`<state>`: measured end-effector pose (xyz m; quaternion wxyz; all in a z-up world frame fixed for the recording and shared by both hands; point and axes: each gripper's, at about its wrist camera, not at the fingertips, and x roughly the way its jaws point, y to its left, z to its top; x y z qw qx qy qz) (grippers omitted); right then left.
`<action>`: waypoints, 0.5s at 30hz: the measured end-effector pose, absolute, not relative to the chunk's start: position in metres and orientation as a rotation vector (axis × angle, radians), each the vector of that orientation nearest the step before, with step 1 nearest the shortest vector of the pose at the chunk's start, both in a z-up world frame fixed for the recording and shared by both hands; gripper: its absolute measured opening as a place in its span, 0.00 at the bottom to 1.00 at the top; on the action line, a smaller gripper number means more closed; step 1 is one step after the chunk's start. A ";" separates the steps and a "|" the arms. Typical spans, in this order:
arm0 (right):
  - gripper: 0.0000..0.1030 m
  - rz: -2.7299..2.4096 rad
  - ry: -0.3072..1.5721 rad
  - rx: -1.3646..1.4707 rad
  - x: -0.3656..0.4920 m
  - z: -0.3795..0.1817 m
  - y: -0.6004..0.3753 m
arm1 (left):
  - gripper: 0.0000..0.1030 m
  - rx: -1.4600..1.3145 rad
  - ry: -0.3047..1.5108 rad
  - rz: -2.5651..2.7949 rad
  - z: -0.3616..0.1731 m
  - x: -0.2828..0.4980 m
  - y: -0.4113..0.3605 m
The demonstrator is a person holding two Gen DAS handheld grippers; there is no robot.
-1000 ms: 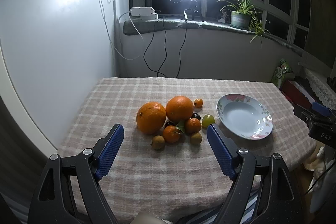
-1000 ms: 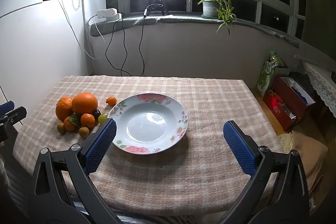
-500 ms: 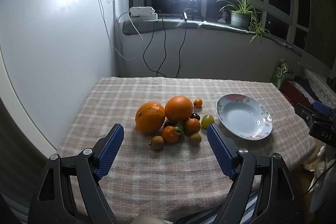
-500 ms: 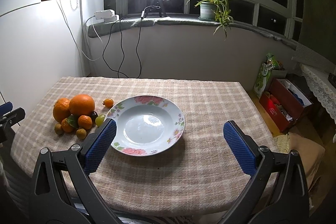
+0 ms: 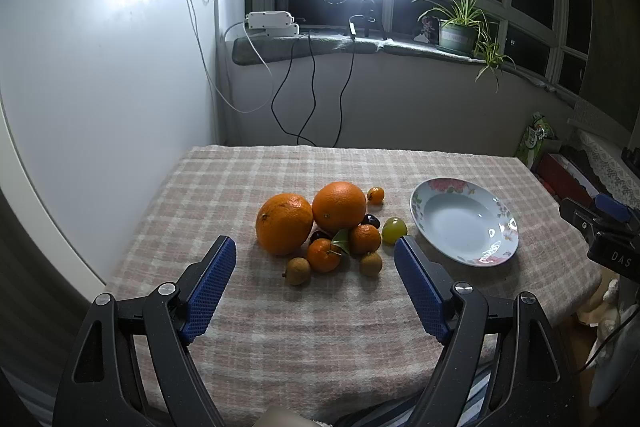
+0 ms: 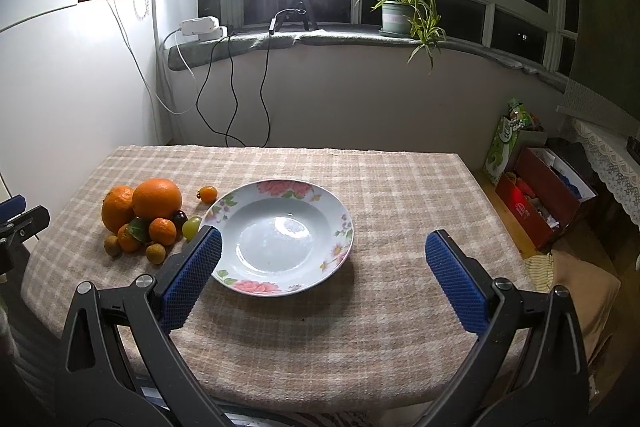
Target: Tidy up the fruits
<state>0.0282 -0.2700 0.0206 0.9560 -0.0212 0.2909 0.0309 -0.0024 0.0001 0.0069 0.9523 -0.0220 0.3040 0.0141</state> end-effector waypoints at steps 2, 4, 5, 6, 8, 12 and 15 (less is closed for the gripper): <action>1.00 0.063 0.591 -0.043 0.028 0.020 -0.270 | 0.79 -0.047 0.618 0.029 0.006 -0.002 0.000; 1.00 0.064 0.590 -0.043 0.028 0.021 -0.270 | 0.79 -0.046 0.619 0.028 0.006 -0.002 0.000; 1.00 0.064 0.589 -0.043 0.028 0.021 -0.270 | 0.79 -0.046 0.619 0.028 0.006 -0.002 0.000; 1.00 0.063 0.589 -0.043 0.028 0.020 -0.270 | 0.79 -0.046 0.618 0.028 0.006 -0.002 0.000; 1.00 0.063 0.590 -0.043 0.029 0.021 -0.269 | 0.79 -0.047 0.619 0.027 0.006 -0.002 0.000; 1.00 0.064 0.591 -0.043 0.029 0.020 -0.269 | 0.79 -0.048 0.618 0.027 0.006 -0.002 0.000; 1.00 0.064 0.591 -0.043 0.028 0.020 -0.269 | 0.79 -0.046 0.618 0.027 0.006 -0.002 0.000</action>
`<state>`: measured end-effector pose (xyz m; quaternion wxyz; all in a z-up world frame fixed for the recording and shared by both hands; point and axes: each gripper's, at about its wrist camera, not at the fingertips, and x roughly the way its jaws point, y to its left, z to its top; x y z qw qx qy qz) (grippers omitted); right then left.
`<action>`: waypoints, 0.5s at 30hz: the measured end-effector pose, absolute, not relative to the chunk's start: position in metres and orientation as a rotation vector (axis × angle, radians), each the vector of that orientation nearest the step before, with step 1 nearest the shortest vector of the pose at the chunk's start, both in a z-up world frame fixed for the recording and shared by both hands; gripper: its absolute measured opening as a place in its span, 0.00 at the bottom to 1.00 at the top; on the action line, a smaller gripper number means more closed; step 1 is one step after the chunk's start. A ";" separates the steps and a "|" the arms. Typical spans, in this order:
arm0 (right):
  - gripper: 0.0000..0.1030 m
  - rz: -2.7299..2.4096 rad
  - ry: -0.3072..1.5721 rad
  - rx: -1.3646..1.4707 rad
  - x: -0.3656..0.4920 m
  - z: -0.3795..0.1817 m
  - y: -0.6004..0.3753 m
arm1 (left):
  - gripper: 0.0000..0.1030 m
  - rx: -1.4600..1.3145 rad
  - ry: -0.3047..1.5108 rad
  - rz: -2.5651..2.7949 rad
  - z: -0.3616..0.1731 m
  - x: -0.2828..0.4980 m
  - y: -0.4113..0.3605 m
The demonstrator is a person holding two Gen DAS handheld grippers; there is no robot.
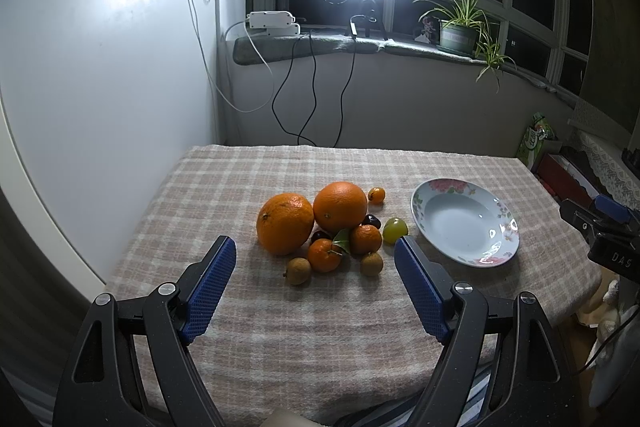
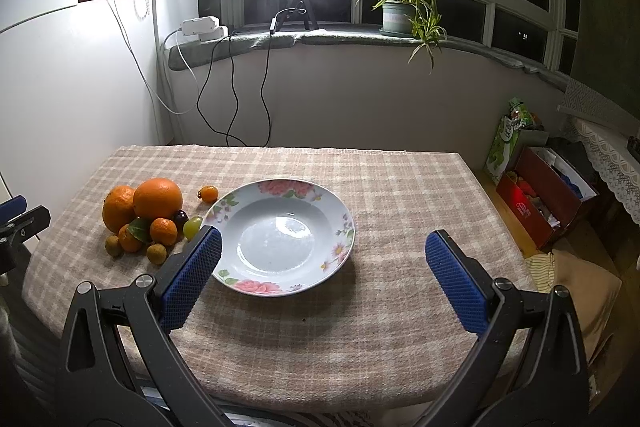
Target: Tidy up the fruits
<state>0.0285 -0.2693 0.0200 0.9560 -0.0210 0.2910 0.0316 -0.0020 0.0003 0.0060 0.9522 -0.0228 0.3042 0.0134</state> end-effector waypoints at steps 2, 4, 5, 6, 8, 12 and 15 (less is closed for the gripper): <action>1.00 0.065 0.590 -0.043 0.028 0.020 -0.269 | 0.79 -0.047 0.618 0.027 0.006 -0.002 0.000; 1.00 0.064 0.590 -0.044 0.029 0.020 -0.269 | 0.79 -0.048 0.619 0.027 0.006 -0.002 0.000; 1.00 0.064 0.590 -0.044 0.029 0.020 -0.269 | 0.79 -0.047 0.618 0.027 0.006 -0.002 0.000; 1.00 0.063 0.590 -0.043 0.029 0.020 -0.269 | 0.79 -0.046 0.619 0.026 0.006 -0.002 0.000; 1.00 0.063 0.592 -0.042 0.029 0.019 -0.269 | 0.79 -0.046 0.621 0.024 0.005 -0.002 -0.001; 1.00 0.064 0.594 -0.043 0.029 0.019 -0.267 | 0.79 -0.049 0.624 0.024 0.003 -0.001 0.000; 1.00 0.065 0.594 -0.043 0.028 0.018 -0.267 | 0.79 -0.050 0.623 0.025 0.003 -0.001 0.001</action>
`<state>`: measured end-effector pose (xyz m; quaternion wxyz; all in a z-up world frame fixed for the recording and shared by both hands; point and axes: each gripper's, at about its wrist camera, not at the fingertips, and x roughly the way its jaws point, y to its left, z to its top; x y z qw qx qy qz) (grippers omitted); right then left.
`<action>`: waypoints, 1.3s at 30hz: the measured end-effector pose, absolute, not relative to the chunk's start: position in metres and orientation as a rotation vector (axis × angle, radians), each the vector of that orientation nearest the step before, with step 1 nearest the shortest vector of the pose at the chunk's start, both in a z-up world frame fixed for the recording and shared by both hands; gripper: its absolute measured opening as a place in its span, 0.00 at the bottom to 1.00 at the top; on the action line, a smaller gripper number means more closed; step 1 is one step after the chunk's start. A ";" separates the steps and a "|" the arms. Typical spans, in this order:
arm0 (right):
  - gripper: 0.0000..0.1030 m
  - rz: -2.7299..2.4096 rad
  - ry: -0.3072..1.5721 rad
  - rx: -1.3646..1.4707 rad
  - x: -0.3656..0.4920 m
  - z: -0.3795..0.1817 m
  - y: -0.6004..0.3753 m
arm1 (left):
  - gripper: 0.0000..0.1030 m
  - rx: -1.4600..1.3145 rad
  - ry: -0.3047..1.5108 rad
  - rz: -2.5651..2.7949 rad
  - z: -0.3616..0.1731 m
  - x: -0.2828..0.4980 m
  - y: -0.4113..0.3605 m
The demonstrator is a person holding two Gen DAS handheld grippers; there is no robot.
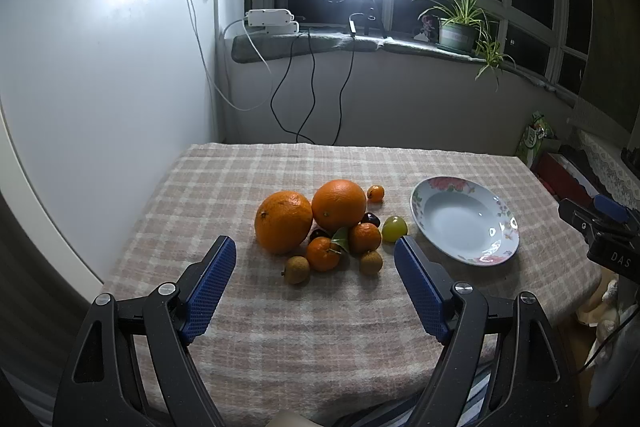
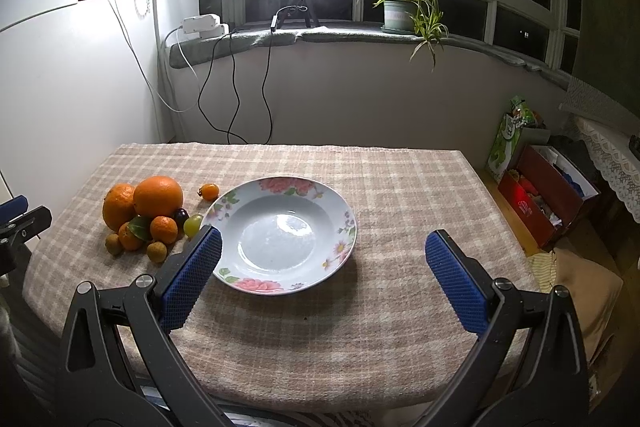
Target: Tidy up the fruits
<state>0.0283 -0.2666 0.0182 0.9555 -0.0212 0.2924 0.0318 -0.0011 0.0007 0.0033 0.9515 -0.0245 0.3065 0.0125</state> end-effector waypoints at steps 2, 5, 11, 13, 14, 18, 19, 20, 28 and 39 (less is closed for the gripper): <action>1.00 0.066 0.595 -0.042 0.029 0.018 -0.266 | 0.79 -0.051 0.623 0.025 0.003 -0.001 0.001; 1.00 0.066 0.596 -0.044 0.029 0.017 -0.266 | 0.79 -0.054 0.627 0.025 0.002 0.001 0.002; 1.00 0.075 0.608 -0.045 0.034 0.012 -0.262 | 0.79 -0.061 0.634 0.023 -0.001 0.005 0.005; 1.00 0.078 0.610 -0.047 0.035 0.012 -0.262 | 0.79 -0.064 0.637 0.023 -0.002 0.006 0.006; 1.00 0.079 0.611 -0.048 0.036 0.011 -0.261 | 0.79 -0.065 0.639 0.022 -0.003 0.007 0.006; 1.00 0.092 0.620 -0.052 0.041 0.009 -0.259 | 0.79 -0.073 0.649 0.018 -0.007 0.012 0.008; 1.00 0.099 0.622 -0.051 0.043 0.008 -0.258 | 0.79 -0.075 0.651 0.016 -0.008 0.013 0.009; 1.00 0.110 0.624 -0.049 0.045 0.007 -0.257 | 0.79 -0.080 0.654 0.014 -0.009 0.015 0.011; 1.00 0.232 0.640 -0.007 0.065 -0.004 -0.245 | 0.79 -0.153 0.684 -0.007 -0.020 0.026 0.029; 1.00 0.376 0.719 -0.006 0.098 -0.008 -0.217 | 0.78 -0.268 0.727 -0.046 -0.037 0.043 0.056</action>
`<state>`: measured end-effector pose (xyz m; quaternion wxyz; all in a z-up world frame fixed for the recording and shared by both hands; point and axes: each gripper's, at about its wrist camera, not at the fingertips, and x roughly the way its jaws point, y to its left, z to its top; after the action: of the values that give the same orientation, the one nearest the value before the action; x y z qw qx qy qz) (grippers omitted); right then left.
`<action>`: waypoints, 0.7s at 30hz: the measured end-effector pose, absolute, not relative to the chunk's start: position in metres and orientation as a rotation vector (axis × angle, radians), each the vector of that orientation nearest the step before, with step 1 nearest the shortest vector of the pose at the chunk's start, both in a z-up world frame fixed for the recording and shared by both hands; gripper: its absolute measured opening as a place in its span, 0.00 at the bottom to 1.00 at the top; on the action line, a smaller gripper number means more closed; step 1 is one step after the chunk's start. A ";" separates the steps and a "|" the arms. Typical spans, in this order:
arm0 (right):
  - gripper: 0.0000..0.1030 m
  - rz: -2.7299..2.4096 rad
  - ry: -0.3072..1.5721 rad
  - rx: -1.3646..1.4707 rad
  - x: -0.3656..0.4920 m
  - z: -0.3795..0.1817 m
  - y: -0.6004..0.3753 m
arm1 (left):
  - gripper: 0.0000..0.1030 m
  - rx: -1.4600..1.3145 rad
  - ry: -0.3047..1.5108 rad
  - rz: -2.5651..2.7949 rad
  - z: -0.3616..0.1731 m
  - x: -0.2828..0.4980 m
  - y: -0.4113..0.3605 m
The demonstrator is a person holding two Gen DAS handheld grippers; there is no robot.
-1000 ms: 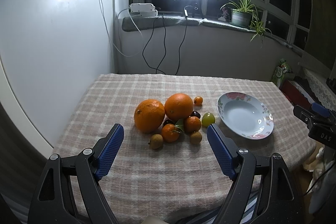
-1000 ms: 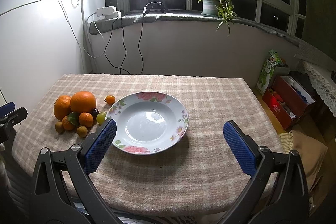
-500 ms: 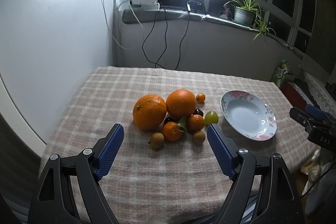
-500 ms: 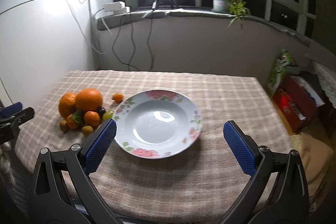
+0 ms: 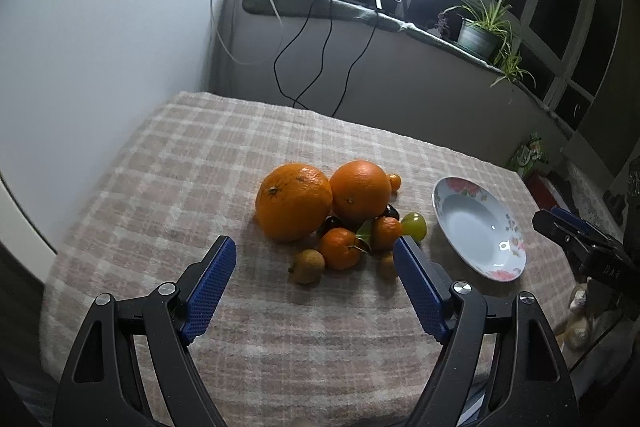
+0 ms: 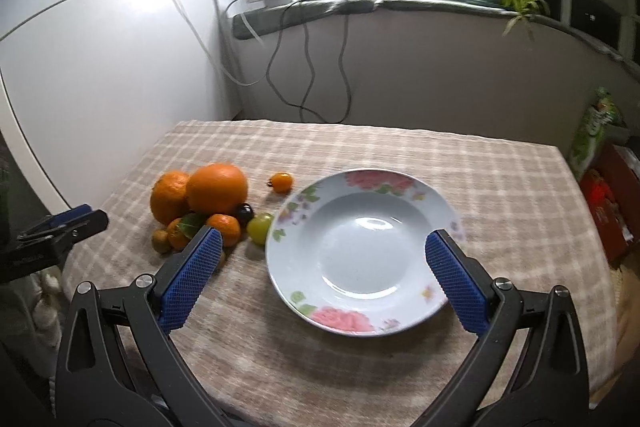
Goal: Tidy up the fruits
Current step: 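Move the right gripper toward the large orange in the fruit pile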
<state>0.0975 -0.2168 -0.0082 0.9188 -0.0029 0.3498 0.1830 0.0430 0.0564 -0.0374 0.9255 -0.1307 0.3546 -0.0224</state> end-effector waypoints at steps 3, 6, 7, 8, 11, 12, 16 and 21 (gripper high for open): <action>1.00 0.422 0.742 -0.013 0.110 -0.007 -0.206 | 0.78 -0.281 0.734 -0.049 -0.039 0.047 0.062; 1.00 0.479 0.777 -0.019 0.124 -0.007 -0.193 | 0.78 -0.285 0.734 -0.055 -0.040 0.052 0.066; 1.00 0.498 0.789 -0.014 0.128 -0.008 -0.191 | 0.78 -0.288 0.736 -0.058 -0.041 0.054 0.067; 1.00 0.519 0.802 -0.007 0.133 -0.009 -0.187 | 0.78 -0.296 0.738 -0.060 -0.042 0.056 0.070; 1.00 0.568 0.828 0.001 0.146 -0.008 -0.175 | 0.77 -0.322 0.748 -0.065 -0.046 0.063 0.079; 1.00 0.590 0.834 -0.003 0.151 -0.007 -0.169 | 0.76 -0.334 0.752 -0.068 -0.048 0.065 0.082; 1.00 0.654 0.855 -0.019 0.170 -0.001 -0.148 | 0.76 -0.370 0.762 -0.076 -0.054 0.071 0.088; 1.00 0.744 0.910 -0.055 0.190 0.000 -0.113 | 0.76 -0.408 0.776 -0.088 -0.062 0.076 0.092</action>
<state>0.1900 -0.1131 -0.0001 0.8319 -0.0261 0.4291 0.3509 0.0760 0.0923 -0.0619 0.9046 -0.1975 0.3754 -0.0427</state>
